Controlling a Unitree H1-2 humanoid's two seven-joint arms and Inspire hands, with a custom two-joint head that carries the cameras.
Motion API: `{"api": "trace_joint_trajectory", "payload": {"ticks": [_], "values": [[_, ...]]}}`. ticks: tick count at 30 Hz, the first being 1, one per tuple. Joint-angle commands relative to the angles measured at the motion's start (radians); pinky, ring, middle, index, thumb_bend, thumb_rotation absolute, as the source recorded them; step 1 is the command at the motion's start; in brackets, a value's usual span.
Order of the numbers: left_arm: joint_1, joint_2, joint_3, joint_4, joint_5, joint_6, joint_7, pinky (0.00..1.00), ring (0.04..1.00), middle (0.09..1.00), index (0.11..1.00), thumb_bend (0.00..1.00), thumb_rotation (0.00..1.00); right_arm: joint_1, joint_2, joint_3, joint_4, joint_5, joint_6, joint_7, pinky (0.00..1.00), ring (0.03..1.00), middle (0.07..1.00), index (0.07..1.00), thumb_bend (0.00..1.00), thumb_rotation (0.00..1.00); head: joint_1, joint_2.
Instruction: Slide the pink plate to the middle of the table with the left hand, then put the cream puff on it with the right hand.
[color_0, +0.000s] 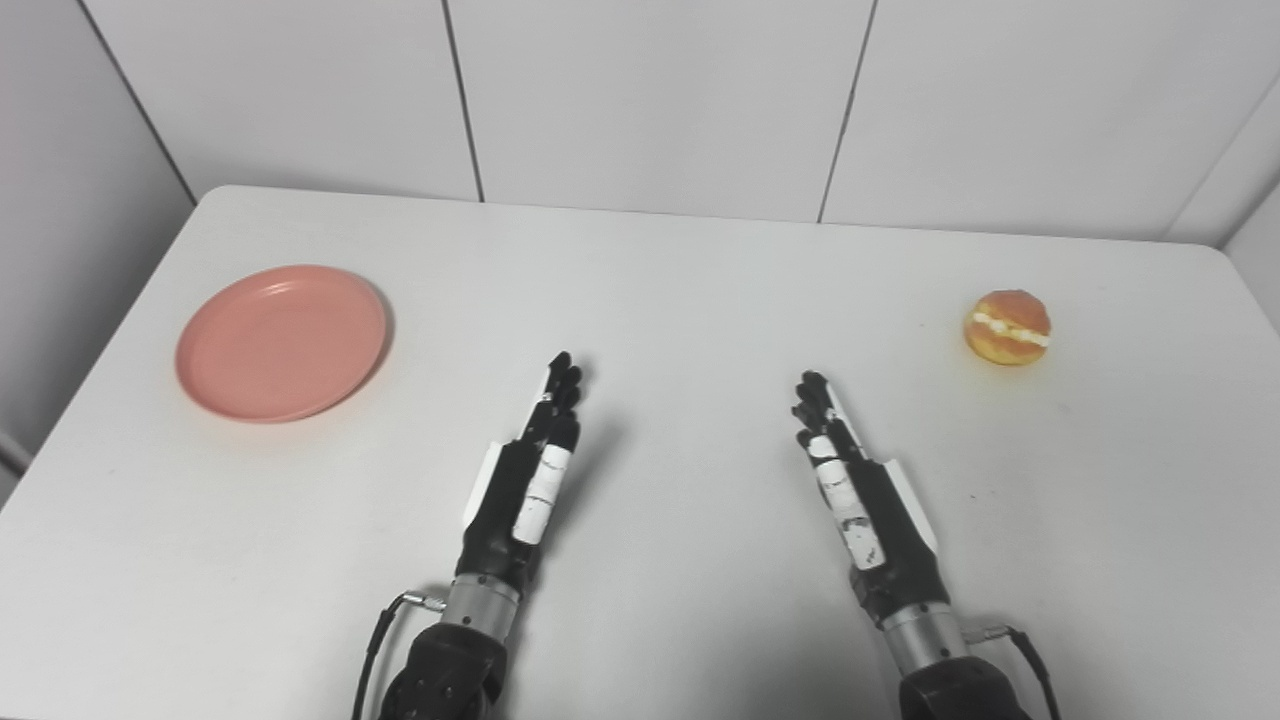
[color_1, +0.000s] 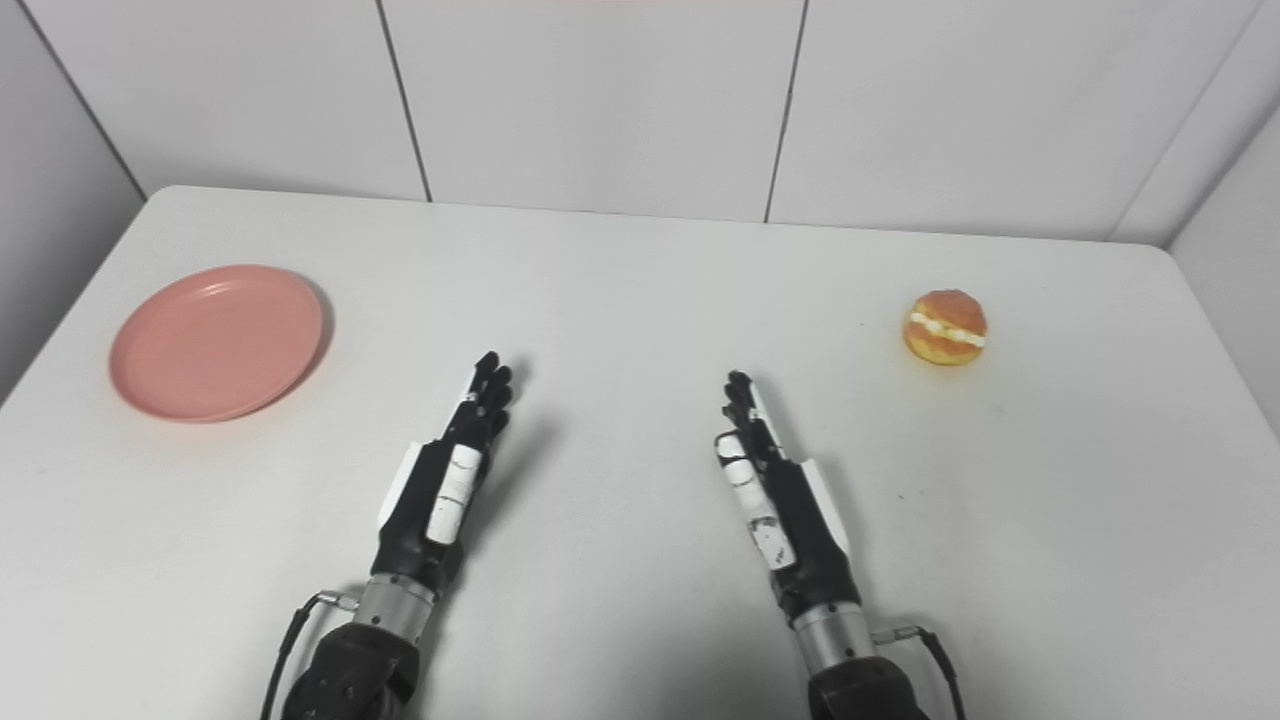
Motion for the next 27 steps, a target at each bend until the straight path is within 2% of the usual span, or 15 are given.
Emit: {"api": "trace_joint_trajectory", "payload": {"ticks": [1,2,6,12,16,20,24,27], "values": [[-0.005,-0.037,-0.032,0.013,0.012,-0.042,-0.002,1.00,1.000,1.000,1.000,0.68,1.00,-0.005,-0.015,-0.015,-0.012,0.025,-0.037,0.014,1.00,1.000,1.000,1.000,0.61,0.97,0.009,-0.002],[-0.008,-0.045,-0.037,0.022,0.013,-0.054,0.001,1.00,1.000,1.000,1.000,0.68,1.00,-0.003,-0.020,-0.021,-0.008,0.035,-0.040,0.019,1.00,1.000,1.000,1.000,0.61,0.97,0.047,-0.017],[-0.019,-0.067,-0.050,0.046,0.012,-0.069,0.009,1.00,1.000,1.000,1.000,0.65,1.00,0.000,-0.037,-0.036,0.005,0.055,-0.059,0.028,1.00,1.000,1.000,1.000,0.62,0.96,0.098,-0.039],[-0.021,-0.078,-0.062,0.062,0.051,-0.054,0.027,1.00,1.000,1.000,1.000,0.69,1.00,0.002,-0.046,-0.046,0.034,0.084,-0.100,0.047,1.00,1.000,1.000,1.000,0.60,0.97,0.127,-0.068],[-0.023,-0.077,-0.060,0.073,0.047,-0.048,0.021,1.00,1.000,1.000,1.000,0.71,1.00,0.003,-0.052,-0.046,0.054,0.090,-0.118,0.052,1.00,1.000,1.000,1.000,0.59,0.98,0.146,-0.104],[-0.026,-0.076,-0.057,0.100,0.045,-0.077,0.023,1.00,1.000,1.000,1.000,0.73,1.00,0.001,-0.049,-0.049,0.080,0.101,-0.142,0.057,1.00,1.000,1.000,1.000,0.60,0.98,0.153,-0.124],[-0.031,-0.088,-0.038,0.142,0.003,-0.181,0.030,1.00,1.000,1.000,1.000,0.68,1.00,-0.003,-0.047,-0.048,0.102,0.104,-0.154,0.061,1.00,1.000,1.000,1.000,0.59,0.98,0.160,-0.152],[-0.036,-0.097,-0.024,0.169,-0.016,-0.229,0.032,1.00,1.000,1.000,1.000,0.67,1.00,-0.005,-0.041,-0.050,0.117,0.112,-0.166,0.060,1.00,1.000,1.000,1.000,0.57,0.96,0.163,-0.158]]}}
